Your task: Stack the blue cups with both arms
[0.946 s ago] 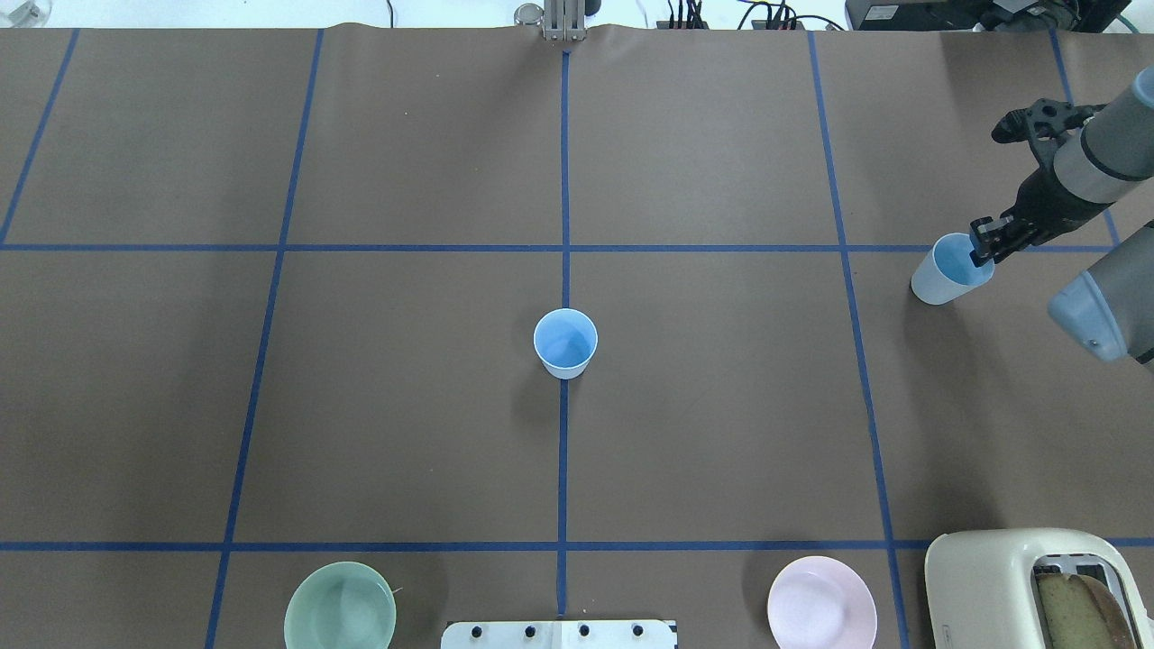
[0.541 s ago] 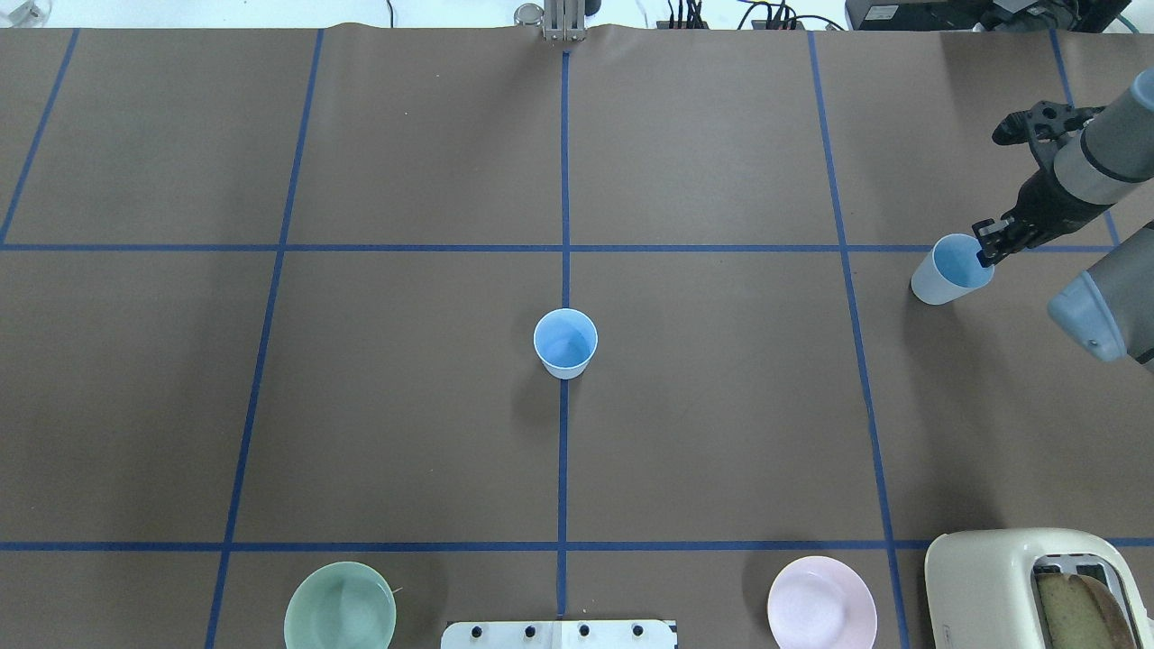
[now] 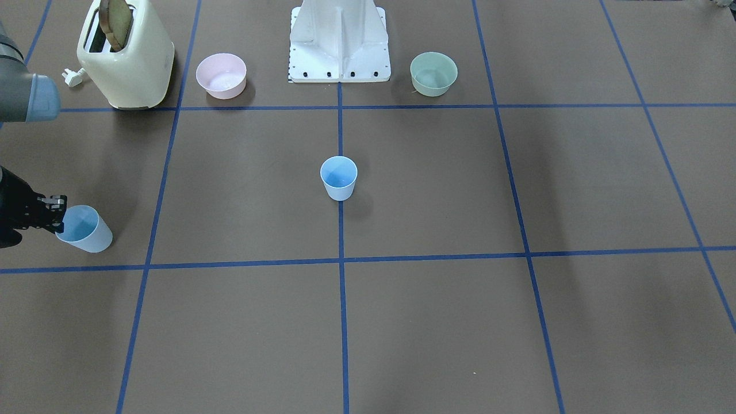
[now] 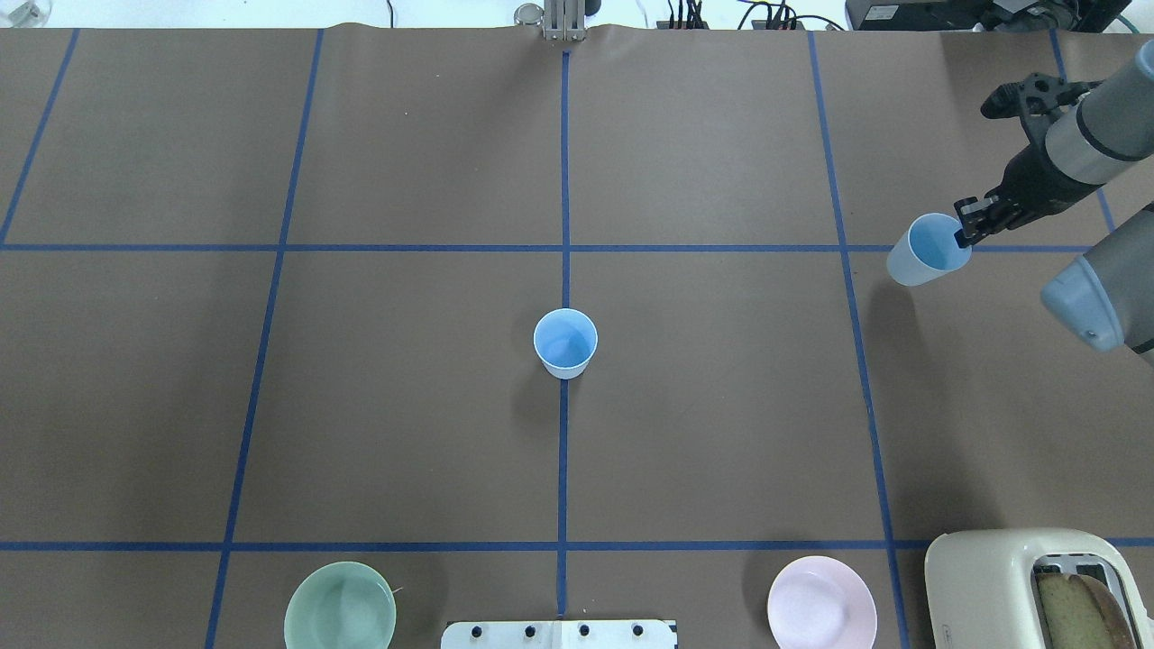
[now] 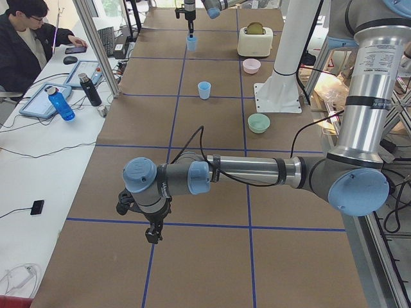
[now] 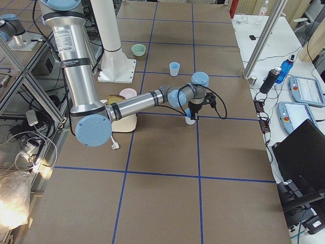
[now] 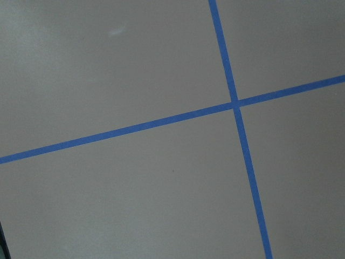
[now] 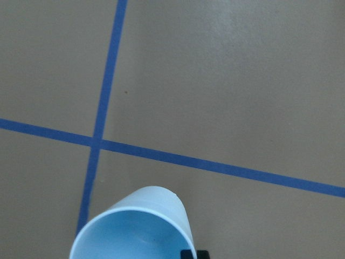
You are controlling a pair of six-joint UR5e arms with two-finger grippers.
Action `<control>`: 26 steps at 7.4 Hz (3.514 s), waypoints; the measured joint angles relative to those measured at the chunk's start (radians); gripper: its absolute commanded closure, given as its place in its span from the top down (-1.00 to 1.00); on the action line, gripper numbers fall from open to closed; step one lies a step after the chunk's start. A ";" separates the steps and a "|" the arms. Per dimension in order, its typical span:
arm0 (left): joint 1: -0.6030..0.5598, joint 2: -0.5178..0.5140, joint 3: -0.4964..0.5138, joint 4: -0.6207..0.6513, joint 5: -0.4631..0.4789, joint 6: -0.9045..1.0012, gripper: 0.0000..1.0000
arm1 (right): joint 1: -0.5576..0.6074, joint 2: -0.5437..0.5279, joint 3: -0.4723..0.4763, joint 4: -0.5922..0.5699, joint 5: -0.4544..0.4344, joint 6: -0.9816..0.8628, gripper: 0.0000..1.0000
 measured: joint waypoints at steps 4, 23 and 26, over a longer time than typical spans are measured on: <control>0.007 0.011 -0.023 -0.027 -0.013 -0.093 0.96 | -0.193 0.314 0.128 -0.223 -0.070 0.535 -1.00; 0.011 0.025 -0.020 -0.030 -0.014 -0.097 0.96 | -0.217 0.467 -0.011 -0.300 -0.178 0.512 1.00; 0.011 0.040 -0.023 -0.035 -0.014 -0.091 0.96 | 0.119 0.240 -0.041 -0.305 -0.021 -0.057 1.00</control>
